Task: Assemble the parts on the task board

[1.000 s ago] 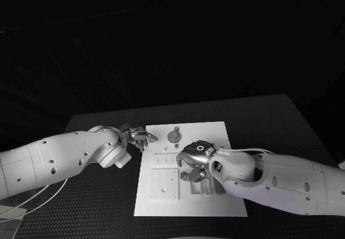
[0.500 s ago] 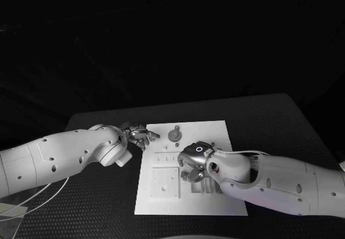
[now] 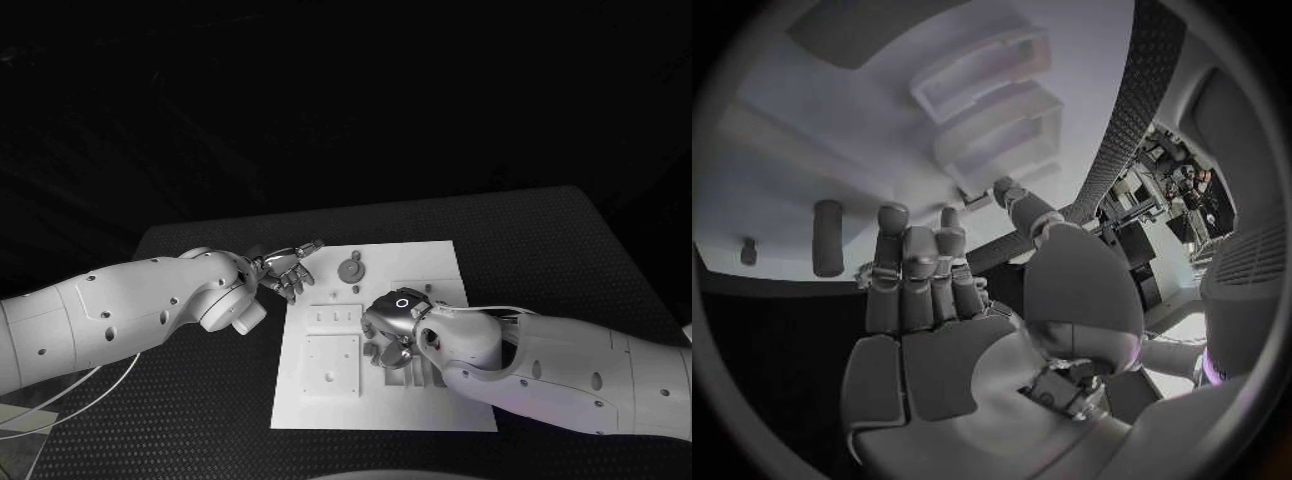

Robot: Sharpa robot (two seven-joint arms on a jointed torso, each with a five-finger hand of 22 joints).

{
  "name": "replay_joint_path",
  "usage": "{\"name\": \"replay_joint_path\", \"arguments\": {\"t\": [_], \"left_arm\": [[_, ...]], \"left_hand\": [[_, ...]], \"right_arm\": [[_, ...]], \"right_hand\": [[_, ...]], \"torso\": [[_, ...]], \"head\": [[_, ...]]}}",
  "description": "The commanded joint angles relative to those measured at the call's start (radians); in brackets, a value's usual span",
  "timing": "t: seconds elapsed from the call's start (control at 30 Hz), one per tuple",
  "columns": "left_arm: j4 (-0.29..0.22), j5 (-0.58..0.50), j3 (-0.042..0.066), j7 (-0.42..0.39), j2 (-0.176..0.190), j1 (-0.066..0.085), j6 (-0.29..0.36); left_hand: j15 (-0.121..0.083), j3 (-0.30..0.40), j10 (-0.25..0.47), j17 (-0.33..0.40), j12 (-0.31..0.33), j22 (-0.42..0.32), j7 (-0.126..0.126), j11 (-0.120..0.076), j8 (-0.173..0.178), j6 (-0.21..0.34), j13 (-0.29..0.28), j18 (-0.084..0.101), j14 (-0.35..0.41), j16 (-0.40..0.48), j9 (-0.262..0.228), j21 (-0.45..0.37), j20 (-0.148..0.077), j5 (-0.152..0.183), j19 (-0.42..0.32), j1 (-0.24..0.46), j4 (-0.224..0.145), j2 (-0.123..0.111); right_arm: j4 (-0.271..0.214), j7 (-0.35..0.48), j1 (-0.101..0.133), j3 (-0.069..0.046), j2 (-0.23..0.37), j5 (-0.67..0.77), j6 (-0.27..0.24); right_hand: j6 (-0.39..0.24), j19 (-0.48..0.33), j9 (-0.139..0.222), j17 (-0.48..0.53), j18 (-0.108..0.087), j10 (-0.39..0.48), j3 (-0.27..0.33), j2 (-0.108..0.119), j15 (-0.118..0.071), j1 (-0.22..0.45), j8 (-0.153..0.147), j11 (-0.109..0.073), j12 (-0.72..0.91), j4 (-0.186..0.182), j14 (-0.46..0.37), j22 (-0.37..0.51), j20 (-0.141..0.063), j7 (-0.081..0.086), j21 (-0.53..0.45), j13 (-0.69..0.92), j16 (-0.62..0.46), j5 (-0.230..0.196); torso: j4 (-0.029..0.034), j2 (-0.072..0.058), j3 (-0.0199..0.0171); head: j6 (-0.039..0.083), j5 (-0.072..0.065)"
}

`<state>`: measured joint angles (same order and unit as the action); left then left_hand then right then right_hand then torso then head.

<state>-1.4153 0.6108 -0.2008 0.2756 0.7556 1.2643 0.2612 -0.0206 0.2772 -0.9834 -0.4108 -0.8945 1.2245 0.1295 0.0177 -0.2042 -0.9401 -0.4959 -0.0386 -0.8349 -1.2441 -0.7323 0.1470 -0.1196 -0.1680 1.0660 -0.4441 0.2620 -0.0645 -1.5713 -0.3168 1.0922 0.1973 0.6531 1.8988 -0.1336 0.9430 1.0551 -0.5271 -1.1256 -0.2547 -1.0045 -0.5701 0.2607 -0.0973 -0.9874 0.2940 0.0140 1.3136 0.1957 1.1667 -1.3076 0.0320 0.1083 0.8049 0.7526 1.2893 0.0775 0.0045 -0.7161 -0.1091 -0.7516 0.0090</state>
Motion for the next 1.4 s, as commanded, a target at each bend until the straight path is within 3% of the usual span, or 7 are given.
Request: {"name": "replay_joint_path", "arguments": {"t": [0.03, 0.07, 0.13, 0.27, 0.5, 0.73, 1.4], "left_arm": [[-0.004, 0.008, 0.001, -0.043, -0.002, 0.001, -0.030], [-0.004, 0.007, 0.001, -0.048, -0.003, 0.001, -0.026], [-0.004, 0.010, 0.001, -0.052, -0.005, 0.001, -0.032], [-0.006, 0.013, 0.001, -0.056, -0.006, 0.001, -0.042], [-0.007, 0.007, 0.001, -0.051, -0.006, 0.001, -0.048], [-0.008, 0.006, 0.001, -0.047, -0.006, 0.001, -0.052], [-0.006, -0.003, 0.000, -0.045, -0.009, 0.000, -0.069]], "left_hand": [[0.003, -0.026, 0.011, -0.005, -0.006, 0.018, 0.000, 0.006, -0.007, -0.005, -0.006, 0.002, 0.011, -0.008, 0.002, 0.004, 0.006, -0.292, -0.007, -0.052, 0.028, 0.002], [0.007, -0.009, 0.010, -0.007, -0.010, 0.028, 0.004, 0.009, -0.012, -0.008, -0.009, 0.005, 0.010, -0.013, 0.000, 0.010, 0.010, -0.536, -0.003, -0.088, 0.021, -0.002], [0.011, -0.008, 0.011, -0.009, -0.014, 0.045, 0.003, 0.014, -0.018, -0.006, -0.012, 0.009, 0.011, -0.016, -0.001, 0.015, 0.014, -0.863, -0.003, -0.130, -0.006, 0.022], [0.012, 0.002, 0.012, -0.011, -0.020, 0.067, 0.005, 0.010, -0.027, -0.005, -0.015, 0.009, 0.011, -0.019, 0.002, 0.017, 0.013, -1.143, -0.004, -0.154, -0.116, 0.086], [0.012, 0.070, 0.011, -0.011, -0.024, 0.077, 0.005, 0.010, -0.036, -0.005, -0.016, 0.010, 0.007, -0.019, 0.013, 0.009, 0.011, -1.124, 0.005, -0.091, -0.267, 0.113], [0.010, 0.122, 0.008, -0.010, -0.025, 0.083, 0.004, 0.010, -0.046, -0.004, -0.014, 0.011, 0.003, -0.017, 0.026, -0.003, 0.011, -1.088, 0.018, -0.006, -0.391, 0.130], [0.010, 0.138, 0.009, -0.007, -0.024, 0.088, 0.005, 0.011, -0.056, 0.001, -0.010, 0.012, 0.000, -0.014, 0.038, -0.019, 0.010, -0.942, 0.029, 0.029, -0.501, 0.152]], "right_arm": [[0.003, 0.002, -0.004, 0.001, -0.003, 0.014, 0.011], [0.003, 0.003, -0.004, 0.001, -0.003, 0.013, 0.008], [0.004, 0.004, -0.004, 0.001, -0.006, 0.013, 0.006], [0.008, 0.008, -0.005, 0.001, -0.011, 0.015, 0.009], [0.020, 0.011, -0.008, 0.001, -0.015, 0.015, 0.014], [0.026, 0.012, -0.010, 0.001, -0.019, 0.015, 0.018], [0.028, 0.016, -0.012, 0.001, -0.014, 0.014, -0.032]], "right_hand": [[0.016, -0.007, -0.001, 0.002, -0.007, 0.001, -0.001, -0.002, -0.001, -0.001, 0.004, -0.008, -0.004, -0.007, -0.007, -0.022, 0.000, 0.009, 0.005, 0.001, 0.006, -0.002], [0.016, -0.007, -0.001, 0.003, -0.007, 0.001, -0.001, -0.003, -0.001, -0.002, 0.004, -0.008, -0.004, -0.007, -0.007, -0.021, 0.000, 0.009, 0.005, 0.002, 0.006, -0.002], [0.017, -0.008, -0.001, 0.003, -0.007, 0.001, -0.001, -0.003, -0.001, -0.003, 0.004, -0.008, -0.004, -0.007, -0.008, -0.021, 0.000, 0.009, 0.005, 0.002, 0.007, -0.002], [0.019, -0.008, -0.002, 0.006, -0.007, 0.000, -0.003, -0.006, -0.001, -0.005, 0.004, -0.008, -0.005, -0.008, -0.008, -0.021, 0.000, 0.008, 0.007, 0.004, 0.010, -0.002], [0.025, -0.010, -0.004, 0.017, -0.007, -0.005, -0.007, -0.025, -0.003, -0.020, 0.006, -0.011, -0.007, -0.001, -0.010, -0.021, -0.001, 0.006, 0.012, 0.009, 0.019, -0.002], [0.044, -0.017, -0.009, 0.040, -0.007, -0.014, 0.003, -0.103, -0.008, -0.058, 0.012, -0.017, -0.015, 0.068, -0.015, -0.021, -0.001, 0.000, 0.022, 0.018, 0.037, -0.003], [0.108, -0.025, -0.025, 0.079, -0.007, -0.032, 0.014, -0.179, -0.025, -0.148, 0.033, -0.036, -0.030, 0.098, -0.024, -0.019, -0.002, -0.021, 0.035, 0.036, 0.070, -0.001]], "torso": [[-0.0007, 0.000, -0.0005], [-0.0006, 0.000, -0.0001], [-0.0001, 0.000, 0.0000], [0.0001, 0.000, 0.0005], [0.0001, -0.001, 0.0012], [0.0008, -0.001, 0.0015], [0.0001, 0.000, 0.0016]], "head": [[-0.001, 0.001], [-0.001, 0.001], [-0.001, 0.001], [-0.001, -0.001], [-0.003, -0.002], [-0.004, -0.002], [-0.008, -0.005]]}}
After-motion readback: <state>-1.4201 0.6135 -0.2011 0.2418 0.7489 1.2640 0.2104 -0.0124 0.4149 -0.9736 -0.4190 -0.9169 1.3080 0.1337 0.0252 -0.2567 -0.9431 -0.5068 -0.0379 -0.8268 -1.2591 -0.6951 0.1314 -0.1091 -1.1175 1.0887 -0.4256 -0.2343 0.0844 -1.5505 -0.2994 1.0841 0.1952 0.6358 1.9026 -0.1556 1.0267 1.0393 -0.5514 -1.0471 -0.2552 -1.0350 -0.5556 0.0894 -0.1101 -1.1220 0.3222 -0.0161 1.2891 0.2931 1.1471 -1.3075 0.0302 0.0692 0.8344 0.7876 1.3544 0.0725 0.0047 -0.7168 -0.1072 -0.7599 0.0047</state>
